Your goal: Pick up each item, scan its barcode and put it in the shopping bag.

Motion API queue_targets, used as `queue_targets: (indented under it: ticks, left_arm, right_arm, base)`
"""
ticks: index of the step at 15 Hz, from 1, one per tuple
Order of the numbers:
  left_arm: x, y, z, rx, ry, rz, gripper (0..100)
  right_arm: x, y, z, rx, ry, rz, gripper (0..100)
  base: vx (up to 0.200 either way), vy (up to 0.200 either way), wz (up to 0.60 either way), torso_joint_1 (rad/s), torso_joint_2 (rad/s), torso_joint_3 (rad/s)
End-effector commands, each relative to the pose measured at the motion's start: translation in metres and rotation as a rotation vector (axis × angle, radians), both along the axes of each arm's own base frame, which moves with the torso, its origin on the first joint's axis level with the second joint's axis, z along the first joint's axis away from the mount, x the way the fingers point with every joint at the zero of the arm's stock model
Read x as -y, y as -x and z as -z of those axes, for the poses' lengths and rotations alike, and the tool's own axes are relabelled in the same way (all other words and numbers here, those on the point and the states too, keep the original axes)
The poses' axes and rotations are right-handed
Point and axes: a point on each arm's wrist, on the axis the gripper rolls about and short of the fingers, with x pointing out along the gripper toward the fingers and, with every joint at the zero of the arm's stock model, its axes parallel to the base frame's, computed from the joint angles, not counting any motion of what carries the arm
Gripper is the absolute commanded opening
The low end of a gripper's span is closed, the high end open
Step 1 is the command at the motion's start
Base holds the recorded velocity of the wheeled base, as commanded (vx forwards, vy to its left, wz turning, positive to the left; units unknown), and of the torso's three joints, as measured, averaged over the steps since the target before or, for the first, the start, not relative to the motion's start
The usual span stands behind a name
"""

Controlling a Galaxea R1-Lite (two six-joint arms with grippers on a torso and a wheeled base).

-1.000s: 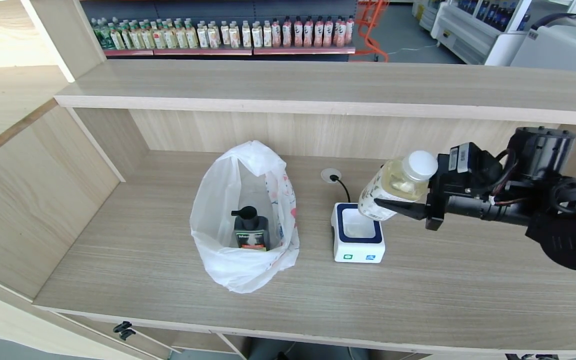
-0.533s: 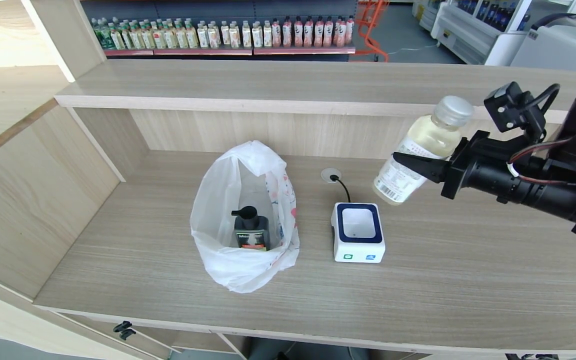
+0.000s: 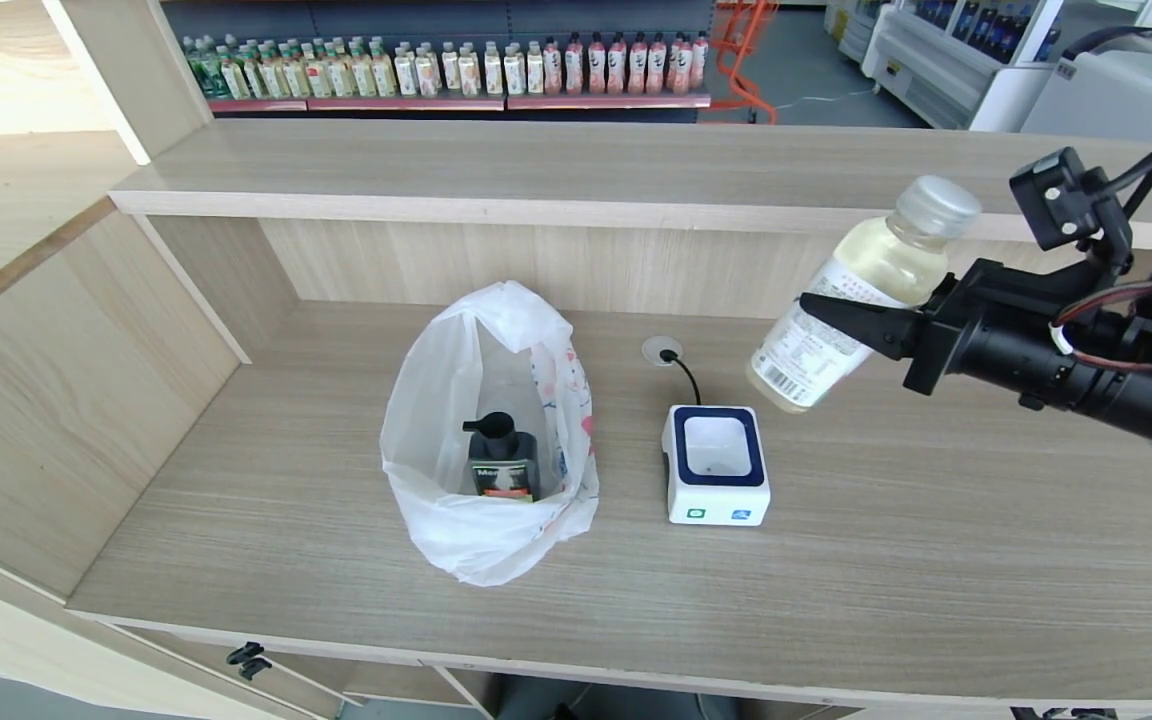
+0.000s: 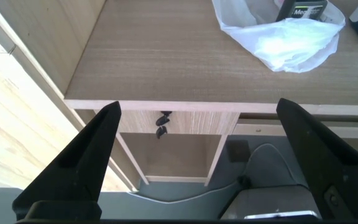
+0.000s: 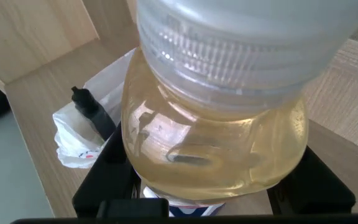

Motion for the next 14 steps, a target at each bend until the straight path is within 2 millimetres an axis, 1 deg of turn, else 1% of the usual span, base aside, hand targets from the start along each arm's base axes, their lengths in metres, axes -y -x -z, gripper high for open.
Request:
queue_targets:
  ticks: [1,3,5,9,13,14]
  left_arm:
    - [0.000,0.000,0.000,0.001,0.000,0.000,100]
    - [0.000,0.000,0.000,0.000,0.001,0.000,100]
    - [0.000,0.000,0.000,0.000,0.001,0.000,100]
    - [0.000,0.000,0.000,0.000,0.001,0.000,100]
    - [0.000,0.000,0.000,0.000,0.001,0.000,100]
    - [0.000,0.000,0.000,0.000,0.001,0.000,100]
  right_arm:
    - [0.001,0.004,-0.004,0.012,-0.004,-0.001,0]
    - [0.001,0.006,-0.005,0.002,-0.019,-0.001,0]
    - [0.002,0.007,-0.006,0.000,-0.027,0.000,0]
    - [0.002,0.010,-0.011,-0.056,-0.101,-0.013,0]
    - [-0.011,0.005,-0.004,-0.102,-0.107,-0.055,0]
    - [-0.021,0.001,0.003,-0.129,-0.101,-0.081,0]
  base:
    - [0.000,0.000,0.00,0.000,0.00,0.000]
    - [0.000,0.000,0.00,0.000,0.00,0.000]
    - [0.000,0.200,0.00,0.000,0.01,0.005]
    - [0.000,0.200,0.00,0.008,0.00,0.002]
    - [0.000,0.000,0.00,0.000,0.00,0.000]
    - [0.000,0.000,0.00,0.000,0.00,0.000]
